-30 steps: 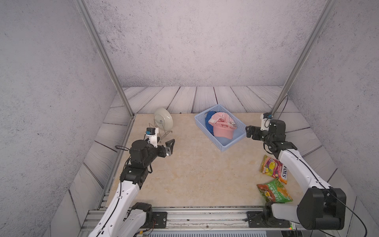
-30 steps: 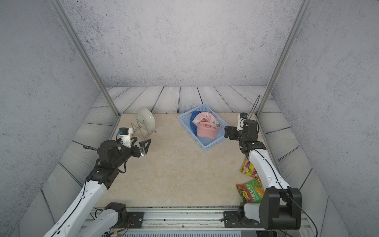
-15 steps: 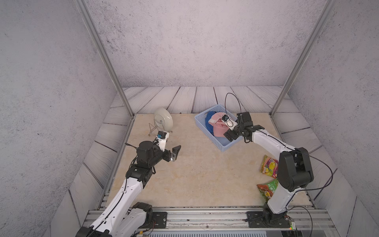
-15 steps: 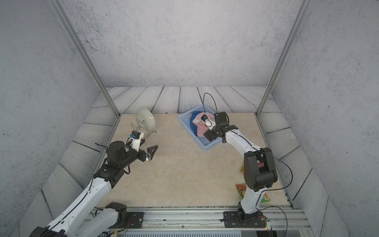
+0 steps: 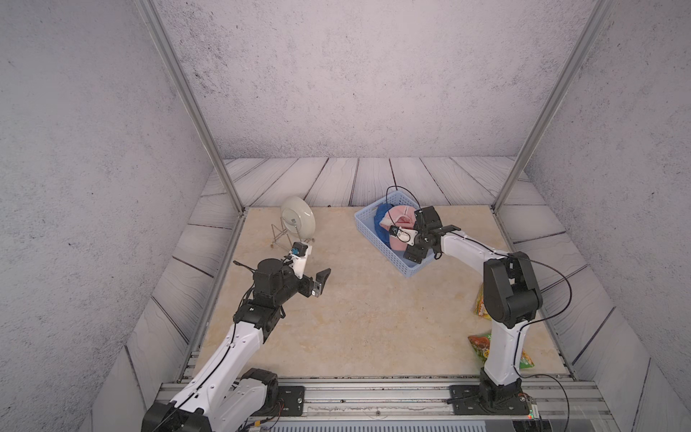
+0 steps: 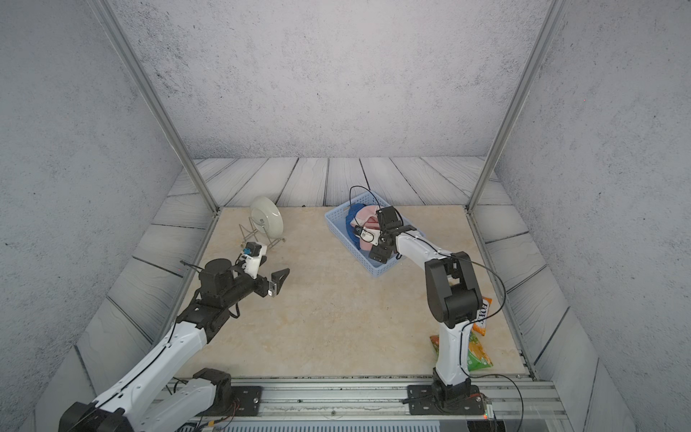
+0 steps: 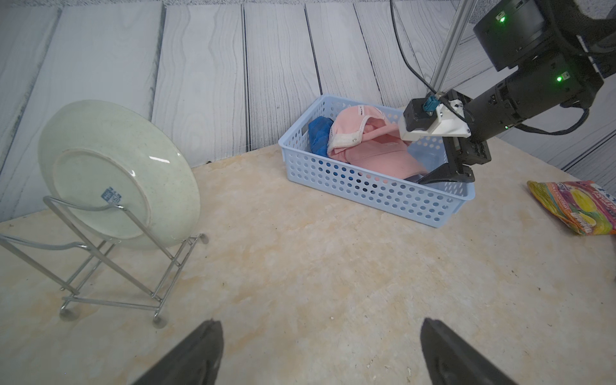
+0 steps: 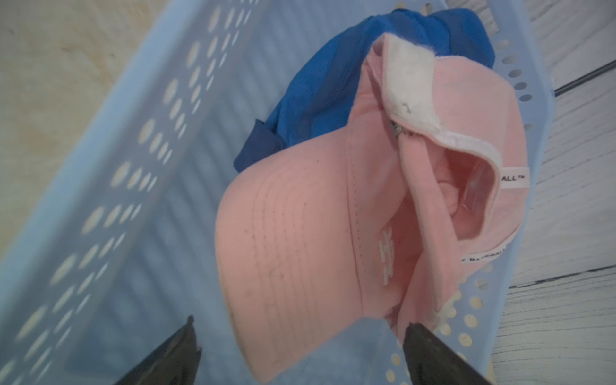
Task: Turn the baseball cap inside out
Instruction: Pick up the baseball cap from the basket.
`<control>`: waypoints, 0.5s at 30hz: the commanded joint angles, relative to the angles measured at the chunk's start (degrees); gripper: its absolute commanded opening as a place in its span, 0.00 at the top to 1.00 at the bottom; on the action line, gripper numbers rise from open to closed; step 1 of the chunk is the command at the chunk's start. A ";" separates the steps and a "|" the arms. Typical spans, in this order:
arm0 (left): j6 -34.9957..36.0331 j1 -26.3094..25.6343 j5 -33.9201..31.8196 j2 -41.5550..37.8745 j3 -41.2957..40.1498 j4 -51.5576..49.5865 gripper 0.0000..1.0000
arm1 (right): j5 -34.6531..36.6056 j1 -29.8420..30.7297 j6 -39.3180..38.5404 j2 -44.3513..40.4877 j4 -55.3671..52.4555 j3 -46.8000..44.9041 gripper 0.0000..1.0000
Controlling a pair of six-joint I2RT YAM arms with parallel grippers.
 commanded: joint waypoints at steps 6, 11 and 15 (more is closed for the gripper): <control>0.94 -0.37 -0.80 1.23 -0.61 1.68 0.02 | 3.44 0.08 -4.38 7.62 2.22 5.36 0.01; 1.33 -0.37 -1.77 0.99 -0.85 1.57 0.02 | 5.92 0.20 -6.53 8.28 10.35 3.52 0.39; 1.38 -0.40 -2.24 0.92 -1.05 1.71 0.02 | 9.33 0.68 -7.69 7.36 15.27 1.83 0.68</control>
